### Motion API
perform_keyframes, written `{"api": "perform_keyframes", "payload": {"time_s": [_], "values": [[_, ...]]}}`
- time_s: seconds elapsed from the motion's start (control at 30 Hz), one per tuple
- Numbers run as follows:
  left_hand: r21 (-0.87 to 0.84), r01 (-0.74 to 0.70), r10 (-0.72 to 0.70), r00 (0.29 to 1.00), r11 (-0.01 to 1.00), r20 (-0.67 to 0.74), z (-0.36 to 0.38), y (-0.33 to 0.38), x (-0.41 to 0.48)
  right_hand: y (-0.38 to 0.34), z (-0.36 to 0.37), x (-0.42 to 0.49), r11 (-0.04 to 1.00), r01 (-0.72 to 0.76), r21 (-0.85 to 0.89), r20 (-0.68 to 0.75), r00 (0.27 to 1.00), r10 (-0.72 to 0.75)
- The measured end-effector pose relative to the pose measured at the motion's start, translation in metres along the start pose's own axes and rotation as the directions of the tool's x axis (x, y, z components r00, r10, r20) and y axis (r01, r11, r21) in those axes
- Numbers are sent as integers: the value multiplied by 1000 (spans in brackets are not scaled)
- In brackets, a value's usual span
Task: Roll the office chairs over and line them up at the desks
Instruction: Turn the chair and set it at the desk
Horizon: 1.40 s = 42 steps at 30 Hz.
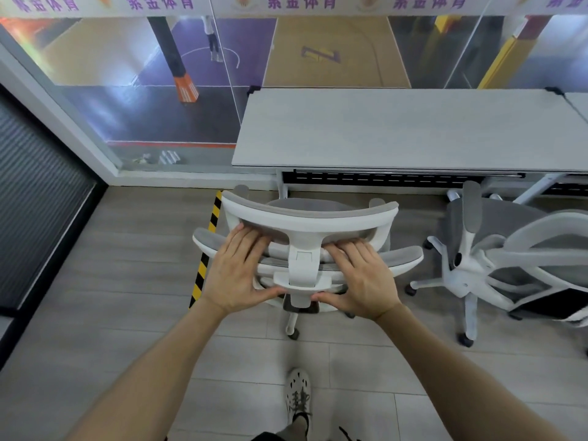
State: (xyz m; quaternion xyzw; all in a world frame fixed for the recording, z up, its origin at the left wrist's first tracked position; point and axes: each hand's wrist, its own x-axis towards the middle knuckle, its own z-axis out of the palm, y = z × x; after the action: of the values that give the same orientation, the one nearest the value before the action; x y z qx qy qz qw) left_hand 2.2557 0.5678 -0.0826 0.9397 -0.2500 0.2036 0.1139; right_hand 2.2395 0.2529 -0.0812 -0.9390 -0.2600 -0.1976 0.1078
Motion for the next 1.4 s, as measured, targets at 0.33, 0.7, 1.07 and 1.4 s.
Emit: {"api": "perform_keyframes", "payload": {"time_s": [0.33, 0.7, 1.07, 1.4], "values": [[9, 6, -5, 1000, 1000, -9, 6, -2, 12, 10, -1, 14, 1000, -26, -12, 80, 996, 27], [31, 27, -28, 999, 999, 25, 14, 6, 24, 27, -1, 16, 996, -51, 76, 79, 996, 45], [31, 18, -19, 999, 999, 29, 17, 3, 32, 32, 4, 20, 990, -73, 121, 86, 994, 63], [28, 16, -16, 1000, 999, 23, 17, 7, 29, 29, 2, 14, 985, -83, 151, 87, 994, 71]]}}
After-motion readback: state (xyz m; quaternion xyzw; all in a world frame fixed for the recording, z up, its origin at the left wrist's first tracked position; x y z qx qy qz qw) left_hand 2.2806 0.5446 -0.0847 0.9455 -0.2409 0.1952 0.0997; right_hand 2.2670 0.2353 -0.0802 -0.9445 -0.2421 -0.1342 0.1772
